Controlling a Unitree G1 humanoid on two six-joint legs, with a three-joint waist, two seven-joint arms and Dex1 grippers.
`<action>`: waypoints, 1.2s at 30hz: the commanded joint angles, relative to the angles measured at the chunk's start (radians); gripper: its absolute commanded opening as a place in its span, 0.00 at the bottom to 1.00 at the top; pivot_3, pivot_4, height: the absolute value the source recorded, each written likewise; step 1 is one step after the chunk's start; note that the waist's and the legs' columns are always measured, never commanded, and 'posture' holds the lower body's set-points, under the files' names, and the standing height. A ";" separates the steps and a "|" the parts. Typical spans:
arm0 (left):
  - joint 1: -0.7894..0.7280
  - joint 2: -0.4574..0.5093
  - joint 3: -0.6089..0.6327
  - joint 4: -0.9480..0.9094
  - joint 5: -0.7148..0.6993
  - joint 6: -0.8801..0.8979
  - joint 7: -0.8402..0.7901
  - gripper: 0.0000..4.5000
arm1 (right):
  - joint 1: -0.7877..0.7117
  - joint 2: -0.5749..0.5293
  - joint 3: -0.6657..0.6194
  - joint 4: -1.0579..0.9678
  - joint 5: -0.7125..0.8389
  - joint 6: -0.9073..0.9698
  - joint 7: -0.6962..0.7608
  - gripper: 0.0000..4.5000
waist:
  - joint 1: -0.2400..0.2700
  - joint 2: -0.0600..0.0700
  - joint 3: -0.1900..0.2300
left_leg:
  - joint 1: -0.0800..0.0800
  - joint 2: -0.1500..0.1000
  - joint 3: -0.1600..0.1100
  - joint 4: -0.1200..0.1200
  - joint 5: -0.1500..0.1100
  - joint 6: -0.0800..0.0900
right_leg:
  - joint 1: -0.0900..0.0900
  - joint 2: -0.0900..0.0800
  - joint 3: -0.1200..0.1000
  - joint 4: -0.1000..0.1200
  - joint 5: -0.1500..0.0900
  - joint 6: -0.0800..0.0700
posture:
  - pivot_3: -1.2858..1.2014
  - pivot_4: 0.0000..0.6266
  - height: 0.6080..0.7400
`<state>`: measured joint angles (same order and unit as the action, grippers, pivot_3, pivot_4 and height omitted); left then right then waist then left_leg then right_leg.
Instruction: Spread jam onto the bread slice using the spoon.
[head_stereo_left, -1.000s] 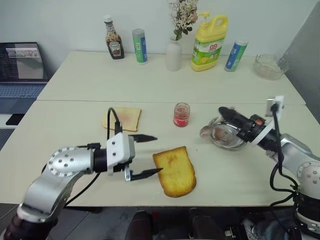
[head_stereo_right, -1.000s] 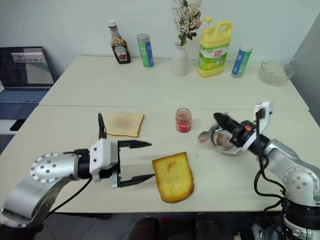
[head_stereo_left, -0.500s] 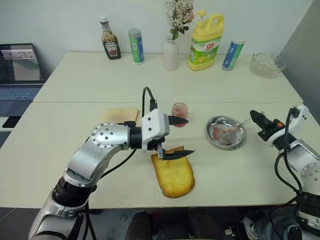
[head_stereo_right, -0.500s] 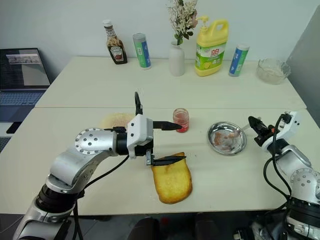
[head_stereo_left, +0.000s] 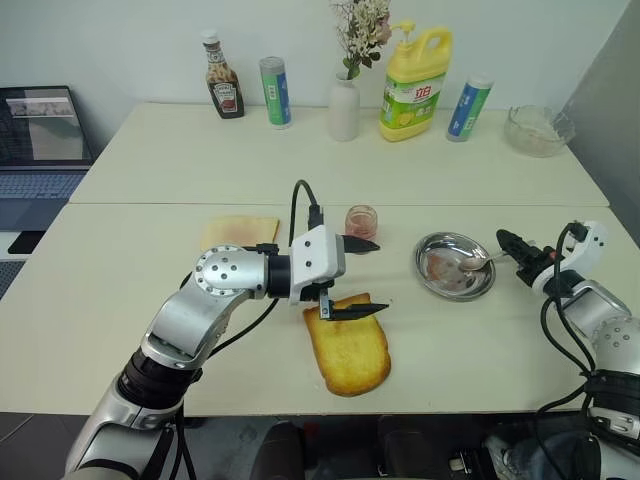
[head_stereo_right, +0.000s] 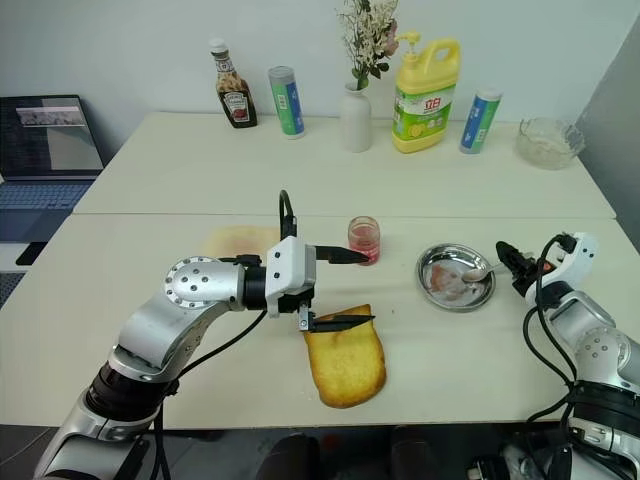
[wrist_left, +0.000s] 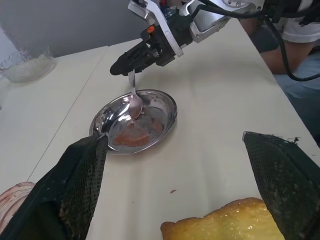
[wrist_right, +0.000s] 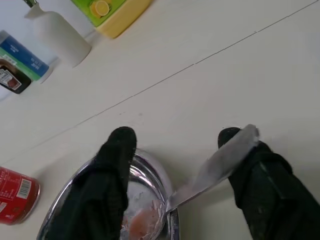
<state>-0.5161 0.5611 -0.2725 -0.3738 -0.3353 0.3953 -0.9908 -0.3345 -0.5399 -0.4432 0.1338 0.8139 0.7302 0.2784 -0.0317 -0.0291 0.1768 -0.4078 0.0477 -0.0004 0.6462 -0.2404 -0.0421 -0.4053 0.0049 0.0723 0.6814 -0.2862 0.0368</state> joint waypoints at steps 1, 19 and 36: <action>-0.028 -0.020 0.030 -0.030 -0.038 0.040 0.020 1.00 | 0.023 -0.058 0.037 -0.069 -0.084 -0.036 0.049 0.95 | 0.000 0.000 0.000 | 0.000 0.000 0.000 0.000 0.000 0.000 | 0.000 0.000 0.000 0.000 0.000 0.000 | 0.52 0.24 1.00; -0.057 -0.031 0.034 -0.008 -0.033 0.051 0.041 1.00 | 0.048 -0.091 0.102 -0.126 -0.281 -0.159 0.156 0.99 | 0.000 0.000 0.000 | 0.000 0.000 0.000 0.001 0.000 0.000 | 0.000 0.000 0.000 0.000 0.000 0.000 | 0.52 0.24 1.00; -0.049 0.021 0.106 0.003 -0.031 0.082 0.070 1.00 | 0.148 -0.157 0.084 -0.316 -0.298 -0.281 0.318 0.99 | 0.001 0.001 0.000 | 0.000 0.000 -0.001 0.000 0.000 0.000 | 0.000 0.000 0.000 0.001 0.000 0.000 | 0.52 0.24 1.00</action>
<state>-0.5738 0.5521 -0.2369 -0.3459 -0.3581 0.4631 -0.9377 -0.2117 -0.6531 -0.3251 -0.0783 0.4866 0.4443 0.5372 -0.0303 -0.0285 0.1769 -0.4077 0.0476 -0.0015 0.6464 -0.2403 -0.0422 -0.4051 0.0048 0.0716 0.6819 -0.2862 0.0369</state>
